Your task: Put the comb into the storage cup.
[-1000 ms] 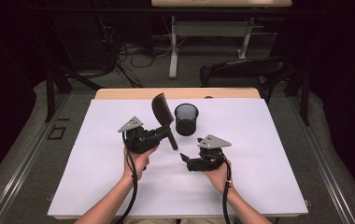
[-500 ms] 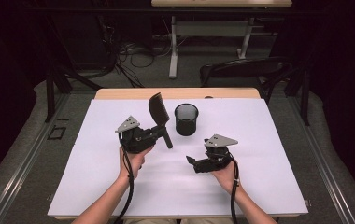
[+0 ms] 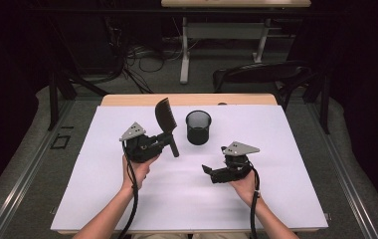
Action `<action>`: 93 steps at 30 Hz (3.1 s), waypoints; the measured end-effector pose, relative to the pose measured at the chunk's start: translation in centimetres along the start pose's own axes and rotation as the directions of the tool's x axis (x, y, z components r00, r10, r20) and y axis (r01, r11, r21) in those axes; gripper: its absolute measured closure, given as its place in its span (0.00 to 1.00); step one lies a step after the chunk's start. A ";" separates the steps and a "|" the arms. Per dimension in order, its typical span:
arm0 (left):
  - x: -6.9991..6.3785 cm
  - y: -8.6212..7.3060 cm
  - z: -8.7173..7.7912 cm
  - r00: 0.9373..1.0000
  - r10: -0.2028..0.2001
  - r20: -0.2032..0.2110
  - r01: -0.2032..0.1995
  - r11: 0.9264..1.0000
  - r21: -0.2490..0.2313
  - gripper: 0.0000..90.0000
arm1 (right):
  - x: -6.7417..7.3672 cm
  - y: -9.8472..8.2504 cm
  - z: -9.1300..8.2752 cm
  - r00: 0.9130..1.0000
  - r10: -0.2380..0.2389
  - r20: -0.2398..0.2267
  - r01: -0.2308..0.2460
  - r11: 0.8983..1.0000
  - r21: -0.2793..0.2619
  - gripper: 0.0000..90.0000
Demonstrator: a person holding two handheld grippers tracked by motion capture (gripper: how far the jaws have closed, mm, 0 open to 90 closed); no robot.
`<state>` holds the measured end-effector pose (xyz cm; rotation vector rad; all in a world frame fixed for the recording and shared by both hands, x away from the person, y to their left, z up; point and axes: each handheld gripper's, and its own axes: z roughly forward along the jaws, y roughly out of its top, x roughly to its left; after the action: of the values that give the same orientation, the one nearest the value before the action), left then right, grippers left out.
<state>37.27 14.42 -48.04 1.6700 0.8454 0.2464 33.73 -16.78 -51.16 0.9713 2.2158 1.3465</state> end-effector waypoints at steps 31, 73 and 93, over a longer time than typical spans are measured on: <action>1.4 1.8 -0.7 0.999 0.036 -0.037 -0.036 0.999 0.005 0.81 | -2.3 -3.3 -4.1 0.999 -0.025 0.028 0.025 0.999 0.020 0.03; 2.6 6.7 0.8 0.998 0.039 -0.054 -0.041 0.999 -0.035 0.81 | -2.6 -3.7 -4.2 0.999 -0.040 0.035 0.039 0.999 0.025 0.03; 2.4 8.5 1.6 0.998 0.040 -0.055 -0.043 0.997 -0.061 0.81 | -2.6 -3.7 -4.2 0.999 -0.031 0.036 0.030 0.999 0.025 0.02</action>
<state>43.25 14.29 -41.35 1.6298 0.8356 0.3450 31.58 -22.41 -52.50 0.9591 2.2162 1.2806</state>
